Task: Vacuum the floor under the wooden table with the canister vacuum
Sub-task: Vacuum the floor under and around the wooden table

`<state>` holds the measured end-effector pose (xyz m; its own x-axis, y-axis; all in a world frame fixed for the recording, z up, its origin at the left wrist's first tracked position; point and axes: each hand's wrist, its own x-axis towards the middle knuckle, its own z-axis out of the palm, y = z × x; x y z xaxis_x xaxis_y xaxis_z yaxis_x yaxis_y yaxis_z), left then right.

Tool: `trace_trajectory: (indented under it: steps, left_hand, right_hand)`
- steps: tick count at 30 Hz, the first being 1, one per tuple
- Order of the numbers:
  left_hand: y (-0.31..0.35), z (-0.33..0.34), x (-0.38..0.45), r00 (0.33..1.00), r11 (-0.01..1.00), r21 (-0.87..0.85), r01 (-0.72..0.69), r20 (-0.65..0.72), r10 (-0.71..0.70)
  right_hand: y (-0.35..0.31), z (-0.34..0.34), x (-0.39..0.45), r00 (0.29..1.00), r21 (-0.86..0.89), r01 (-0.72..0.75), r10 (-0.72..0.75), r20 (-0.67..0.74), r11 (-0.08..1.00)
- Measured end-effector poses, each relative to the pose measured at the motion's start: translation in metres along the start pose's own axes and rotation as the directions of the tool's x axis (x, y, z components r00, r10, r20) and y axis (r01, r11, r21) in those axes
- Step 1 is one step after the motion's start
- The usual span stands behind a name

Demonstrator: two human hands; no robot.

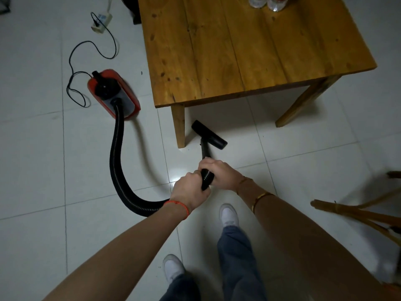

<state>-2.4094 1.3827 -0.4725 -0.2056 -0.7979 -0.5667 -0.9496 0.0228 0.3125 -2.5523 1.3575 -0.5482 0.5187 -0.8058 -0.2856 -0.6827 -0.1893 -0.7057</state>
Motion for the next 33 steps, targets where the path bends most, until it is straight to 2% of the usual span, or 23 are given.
trace_trajectory:
  steps: [10,16,20,23,30,33]
  left_hand:
    - [0.055,0.012,0.101,0.995,1.000,-0.028,0.005,-0.096,-0.007]
    - [0.064,0.037,0.153,0.982,0.999,0.013,-0.038,-0.187,0.040]
    - [0.055,0.062,0.181,0.963,0.994,0.070,-0.088,-0.248,0.103]
    - [0.041,0.081,0.196,0.947,0.989,0.075,-0.124,-0.290,0.141]
    - [-0.016,0.118,0.212,0.897,0.958,0.234,-0.164,-0.368,0.244]
    - [-0.041,0.128,0.207,0.881,0.955,0.251,-0.157,-0.401,0.250]
  right_hand:
    - [0.093,-0.061,0.036,0.999,-0.116,0.015,-0.019,-0.036,0.993]
    - [0.144,-0.064,0.055,0.986,-0.307,0.002,-0.054,-0.159,0.952]
    - [0.172,-0.049,0.066,0.960,-0.413,-0.014,-0.104,-0.261,0.911]
    - [0.188,-0.031,0.075,0.939,-0.411,-0.044,-0.102,-0.327,0.910]
    - [0.212,0.021,0.103,0.901,-0.616,-0.020,-0.253,-0.352,0.788]
    - [0.209,0.048,0.115,0.870,-0.686,0.000,-0.339,-0.359,0.728]
